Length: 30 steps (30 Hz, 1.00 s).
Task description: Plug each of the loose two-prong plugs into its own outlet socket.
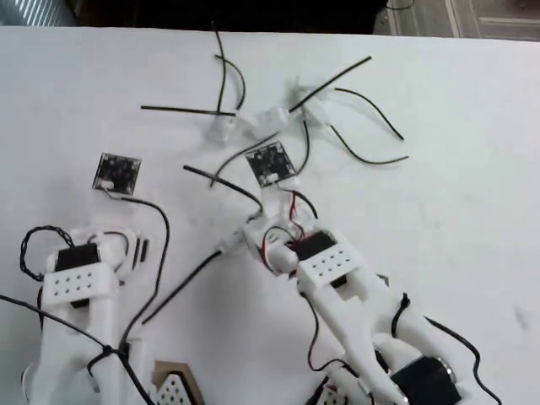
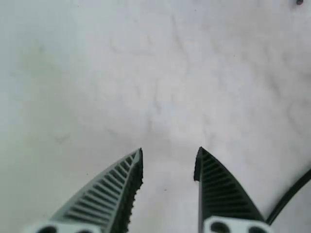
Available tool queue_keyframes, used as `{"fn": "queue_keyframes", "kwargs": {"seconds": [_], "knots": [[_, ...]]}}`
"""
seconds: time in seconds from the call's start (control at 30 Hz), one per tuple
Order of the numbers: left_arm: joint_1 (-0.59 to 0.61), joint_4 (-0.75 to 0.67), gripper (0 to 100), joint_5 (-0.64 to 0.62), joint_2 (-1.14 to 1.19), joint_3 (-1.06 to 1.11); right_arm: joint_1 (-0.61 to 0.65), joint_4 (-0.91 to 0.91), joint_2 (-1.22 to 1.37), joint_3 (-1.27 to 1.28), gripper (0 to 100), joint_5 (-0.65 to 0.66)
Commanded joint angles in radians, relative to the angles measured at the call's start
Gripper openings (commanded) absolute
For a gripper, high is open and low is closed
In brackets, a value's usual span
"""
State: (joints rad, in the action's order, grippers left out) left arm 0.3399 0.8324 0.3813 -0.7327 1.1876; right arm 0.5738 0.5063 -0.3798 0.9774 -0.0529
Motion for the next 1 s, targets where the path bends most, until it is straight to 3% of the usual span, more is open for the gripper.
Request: {"fn": "queue_keyframes", "kwargs": {"seconds": [0.0,0.43,0.83,0.97], "knots": [[0.008,-0.018,18,0.002,-0.027,-0.005,-0.001,-0.001,0.05,-0.04,1.8,0.029],[0.008,-0.018,18,0.002,-0.027,-0.005,0.038,0.107,0.05,-0.044,1.8,0.13],[0.008,-0.018,18,0.002,-0.027,-0.005,0.042,0.039,0.13,-0.052,1.8,0.13],[0.007,-0.018,18,0.002,-0.027,-0.005,-0.015,0.033,0.139,-0.143,1.8,0.13]]}}
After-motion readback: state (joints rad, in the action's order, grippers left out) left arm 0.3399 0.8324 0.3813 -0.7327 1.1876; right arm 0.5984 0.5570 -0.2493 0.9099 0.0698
